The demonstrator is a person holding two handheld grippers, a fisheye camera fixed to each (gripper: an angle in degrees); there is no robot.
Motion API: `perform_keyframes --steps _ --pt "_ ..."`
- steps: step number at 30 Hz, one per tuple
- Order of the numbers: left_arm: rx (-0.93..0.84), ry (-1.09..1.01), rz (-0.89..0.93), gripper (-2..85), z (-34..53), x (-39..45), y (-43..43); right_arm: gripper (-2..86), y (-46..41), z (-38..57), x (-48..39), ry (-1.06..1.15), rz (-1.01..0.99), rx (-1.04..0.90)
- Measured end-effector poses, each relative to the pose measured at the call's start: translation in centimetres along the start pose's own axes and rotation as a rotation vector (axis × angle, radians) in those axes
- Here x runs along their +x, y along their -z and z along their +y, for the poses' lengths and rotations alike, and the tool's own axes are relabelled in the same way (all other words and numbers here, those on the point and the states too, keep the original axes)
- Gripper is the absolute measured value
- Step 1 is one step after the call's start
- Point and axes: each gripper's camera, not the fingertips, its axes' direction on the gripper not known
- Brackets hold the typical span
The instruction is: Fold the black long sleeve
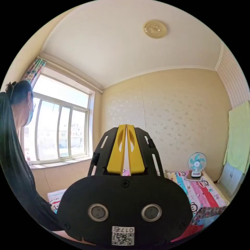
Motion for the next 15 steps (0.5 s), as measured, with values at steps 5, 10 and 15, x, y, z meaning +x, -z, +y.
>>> perform_keyframes --steps 5,10,15 --pt "0.275 -0.157 -0.075 7.7 -4.3 5.5 5.5 0.3 0.8 -2.4 -3.6 0.137 0.146 -0.201" --pt "0.285 -0.299 -0.256 9.8 -7.8 12.8 4.7 0.4 5.2 -0.9 -3.2 -0.052 0.150 -0.025" --pt "0.515 -0.341 -0.239 8.7 -8.5 18.6 4.9 0.5 8.4 -0.2 -2.4 -0.126 0.151 -0.012"
